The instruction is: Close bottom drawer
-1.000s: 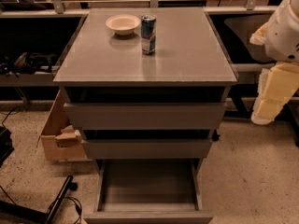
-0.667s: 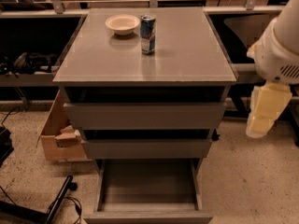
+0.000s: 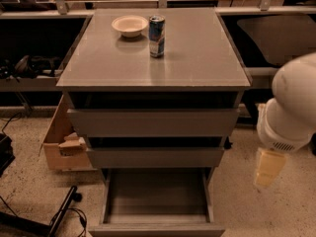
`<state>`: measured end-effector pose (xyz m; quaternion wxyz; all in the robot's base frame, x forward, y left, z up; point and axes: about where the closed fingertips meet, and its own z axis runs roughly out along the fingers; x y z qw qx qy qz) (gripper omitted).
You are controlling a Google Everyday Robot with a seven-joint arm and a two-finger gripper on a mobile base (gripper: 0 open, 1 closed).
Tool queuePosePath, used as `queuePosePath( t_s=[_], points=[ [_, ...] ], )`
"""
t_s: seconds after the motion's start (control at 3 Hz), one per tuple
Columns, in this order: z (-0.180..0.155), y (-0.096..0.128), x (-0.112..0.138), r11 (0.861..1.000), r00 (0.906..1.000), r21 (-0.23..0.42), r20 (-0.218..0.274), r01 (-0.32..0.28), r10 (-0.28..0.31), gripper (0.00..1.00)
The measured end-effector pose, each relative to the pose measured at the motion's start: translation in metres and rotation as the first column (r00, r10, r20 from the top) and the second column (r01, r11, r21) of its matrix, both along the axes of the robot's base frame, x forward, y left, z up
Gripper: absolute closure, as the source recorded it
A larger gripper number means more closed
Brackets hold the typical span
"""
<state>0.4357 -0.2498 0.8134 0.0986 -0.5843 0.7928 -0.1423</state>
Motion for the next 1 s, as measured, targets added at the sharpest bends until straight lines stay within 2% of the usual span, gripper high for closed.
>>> queuePosePath(
  t_s=[0.33, 0.67, 1.0],
  points=[
    [-0.065, -0.016, -0.002, 0.999, 0.9996, -0.043, -0.024, 0.011, -0.012, 0.00],
    [-0.107, -0.031, -0.003, 0.996, 0.9975, -0.075, -0.052, 0.044, -0.048, 0.00],
    [-0.113, -0.032, -0.004, 0.996, 0.9970, -0.076, -0.054, 0.051, -0.055, 0.00]
  ],
)
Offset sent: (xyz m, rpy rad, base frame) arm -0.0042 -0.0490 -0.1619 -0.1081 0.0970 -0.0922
